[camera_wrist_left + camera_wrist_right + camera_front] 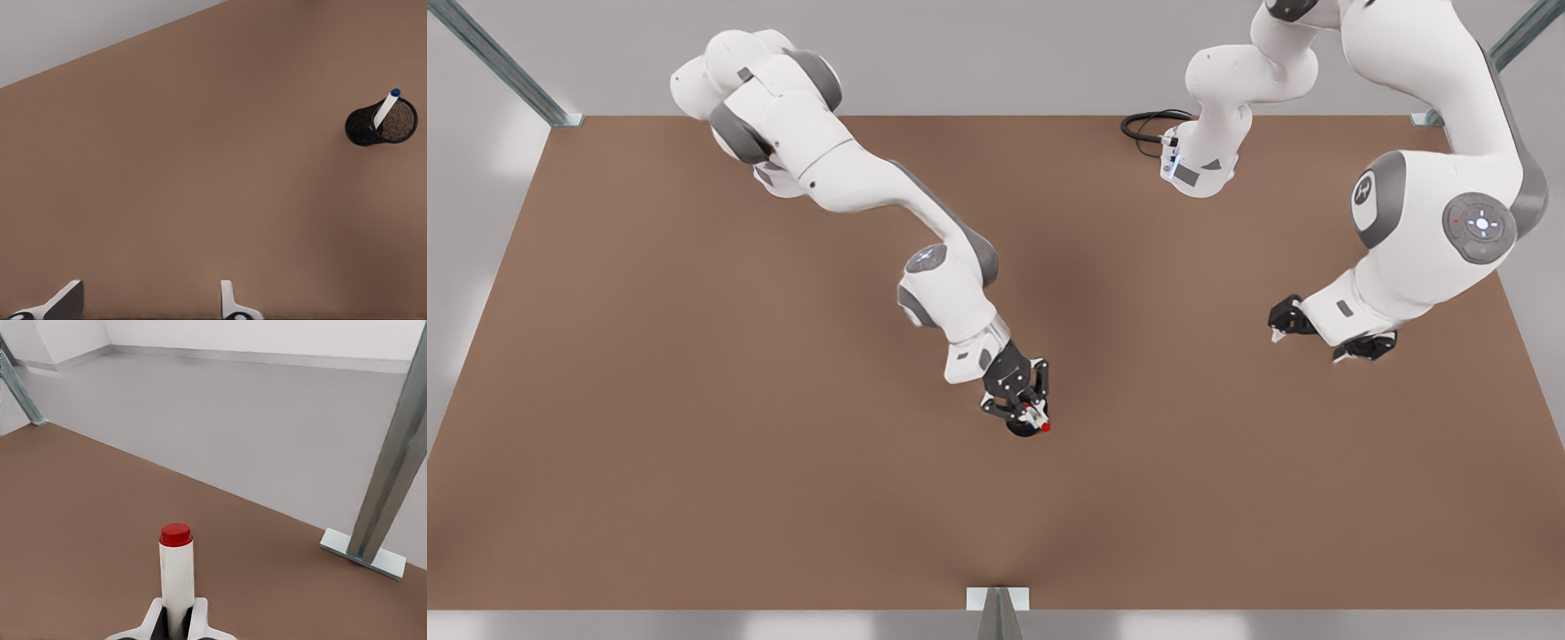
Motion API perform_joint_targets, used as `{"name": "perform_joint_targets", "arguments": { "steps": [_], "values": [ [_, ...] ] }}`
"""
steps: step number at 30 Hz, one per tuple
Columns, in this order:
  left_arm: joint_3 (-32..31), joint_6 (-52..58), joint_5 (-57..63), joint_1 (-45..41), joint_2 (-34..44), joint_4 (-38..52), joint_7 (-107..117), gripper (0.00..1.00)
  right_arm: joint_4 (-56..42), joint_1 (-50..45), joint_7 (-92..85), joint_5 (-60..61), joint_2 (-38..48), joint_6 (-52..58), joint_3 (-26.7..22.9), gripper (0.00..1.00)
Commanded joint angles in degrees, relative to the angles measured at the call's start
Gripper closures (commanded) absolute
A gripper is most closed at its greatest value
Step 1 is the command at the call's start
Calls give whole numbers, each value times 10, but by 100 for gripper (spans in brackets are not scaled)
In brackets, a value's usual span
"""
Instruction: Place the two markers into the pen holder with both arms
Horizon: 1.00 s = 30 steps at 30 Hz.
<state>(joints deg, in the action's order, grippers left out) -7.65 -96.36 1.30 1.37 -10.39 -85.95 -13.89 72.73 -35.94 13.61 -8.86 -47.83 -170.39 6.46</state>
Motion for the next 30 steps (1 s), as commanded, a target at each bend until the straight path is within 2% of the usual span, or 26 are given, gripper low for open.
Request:
{"name": "perform_joint_targets", "arguments": {
  "steps": [1,6,13,15,20,21,22,25,28,30],
  "values": [
    [0,34,1,1,-1,0,171,0,12,-11,101,-2,-11,-106,-12,79],
    [-1,33,-1,0,-16,2,171,0,71,-12,99,-5,-17,-210,-19,79],
    [-2,32,-2,0,-22,2,171,0,119,-20,96,-6,-17,-267,-29,79],
    [-2,31,-2,1,-26,3,172,0,119,-19,94,-6,-16,-267,-29,0],
    [-2,31,-2,2,-31,3,171,0,121,-12,78,-11,-11,-261,-29,0],
    [-2,31,-2,2,-31,3,171,0,120,-1,70,-11,5,-230,-28,0],
    [-2,31,-2,3,-30,3,169,0,117,1,69,-12,42,-140,-28,0],
    [0,22,-15,3,-30,6,169,0,101,93,-13,-10,245,341,-25,0],
    [0,21,-14,2,-31,6,169,0,100,219,-19,23,368,601,-21,0],
    [-1,22,-14,0,-35,8,169,0,106,284,-63,49,374,691,-23,0]
  ]
}}
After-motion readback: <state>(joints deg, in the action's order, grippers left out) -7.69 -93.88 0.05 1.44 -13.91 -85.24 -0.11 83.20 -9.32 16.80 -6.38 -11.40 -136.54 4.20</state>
